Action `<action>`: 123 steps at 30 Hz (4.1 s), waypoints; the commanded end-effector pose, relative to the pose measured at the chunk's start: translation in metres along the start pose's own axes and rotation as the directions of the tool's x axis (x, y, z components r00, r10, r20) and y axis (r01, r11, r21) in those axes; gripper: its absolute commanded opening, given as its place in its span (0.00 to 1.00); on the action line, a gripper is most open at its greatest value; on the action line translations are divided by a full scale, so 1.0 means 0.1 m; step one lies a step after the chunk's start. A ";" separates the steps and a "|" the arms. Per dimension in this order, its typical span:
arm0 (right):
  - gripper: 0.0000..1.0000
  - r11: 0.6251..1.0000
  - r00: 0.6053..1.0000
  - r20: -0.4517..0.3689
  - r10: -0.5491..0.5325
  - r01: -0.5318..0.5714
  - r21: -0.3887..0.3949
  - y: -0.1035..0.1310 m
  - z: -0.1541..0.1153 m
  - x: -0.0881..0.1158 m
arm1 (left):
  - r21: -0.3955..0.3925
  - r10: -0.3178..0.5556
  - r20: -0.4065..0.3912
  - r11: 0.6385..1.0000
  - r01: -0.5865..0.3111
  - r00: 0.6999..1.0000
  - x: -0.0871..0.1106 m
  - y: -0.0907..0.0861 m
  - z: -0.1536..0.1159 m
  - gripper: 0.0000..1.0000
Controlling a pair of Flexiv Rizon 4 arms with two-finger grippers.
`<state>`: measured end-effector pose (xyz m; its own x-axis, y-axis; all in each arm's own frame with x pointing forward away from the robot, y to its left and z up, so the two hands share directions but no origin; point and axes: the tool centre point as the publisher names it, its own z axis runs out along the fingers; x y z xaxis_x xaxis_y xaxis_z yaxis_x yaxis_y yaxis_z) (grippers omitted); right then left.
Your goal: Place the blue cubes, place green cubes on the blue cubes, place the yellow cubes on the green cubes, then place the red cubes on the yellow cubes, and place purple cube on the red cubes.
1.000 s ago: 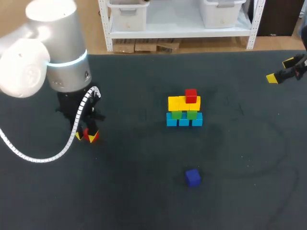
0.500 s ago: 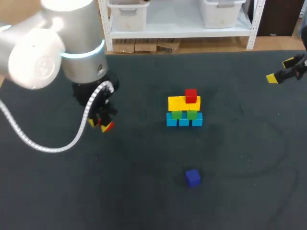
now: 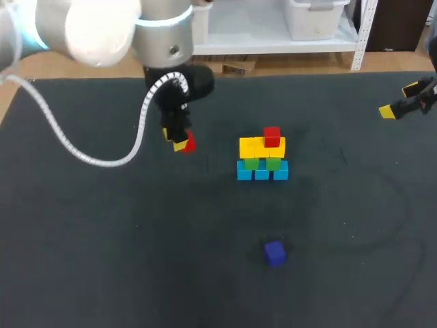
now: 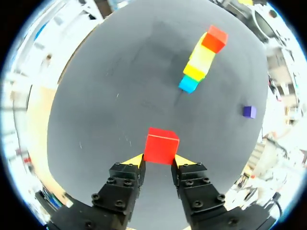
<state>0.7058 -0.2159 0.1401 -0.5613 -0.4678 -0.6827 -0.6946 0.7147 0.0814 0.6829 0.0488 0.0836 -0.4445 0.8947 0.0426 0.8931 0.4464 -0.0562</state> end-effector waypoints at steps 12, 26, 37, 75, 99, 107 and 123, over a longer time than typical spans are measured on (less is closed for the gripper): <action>1.00 1.000 1.000 0.002 -0.001 0.001 -0.005 -0.01 0.00 0.00 | 0.118 0.474 -0.272 0.880 -0.460 0.837 -0.64 0.15 -0.07 0.00; 1.00 1.000 1.000 0.002 -0.001 0.001 -0.005 -0.01 0.00 0.00 | 0.093 0.429 -0.265 0.903 -0.420 0.864 -0.78 0.02 -0.19 0.00; 1.00 1.000 1.000 0.002 -0.001 0.001 -0.005 -0.01 0.00 0.00 | 0.052 0.365 -0.149 0.931 -0.362 0.919 -0.72 -0.15 -0.28 0.00; 1.00 1.000 1.000 0.002 -0.001 0.001 -0.005 -0.01 0.00 0.00 | -0.106 0.308 -0.113 0.942 -0.319 0.945 -1.13 -0.46 -0.14 0.00; 1.00 1.000 1.000 0.002 -0.001 0.001 -0.005 -0.01 0.00 0.00 | -0.081 0.290 -0.087 0.951 -0.297 0.953 -1.14 -0.51 -0.17 0.00; 1.00 1.000 1.000 0.002 -0.001 0.001 -0.005 -0.01 0.00 0.00 | -0.059 0.298 -0.061 0.952 -0.302 0.952 -1.15 -0.50 -0.16 0.00; 1.00 1.000 1.000 0.002 -0.001 0.001 -0.005 -0.01 0.00 0.00 | -0.032 0.313 -0.046 0.949 -0.314 0.949 -1.17 -0.50 -0.15 0.10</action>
<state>0.7058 -0.2160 0.1401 -0.5613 -0.4677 -0.6827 -0.6947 0.7147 0.0815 0.6893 -0.0781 0.0964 -0.1413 0.9876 0.0685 0.9892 0.1436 -0.0299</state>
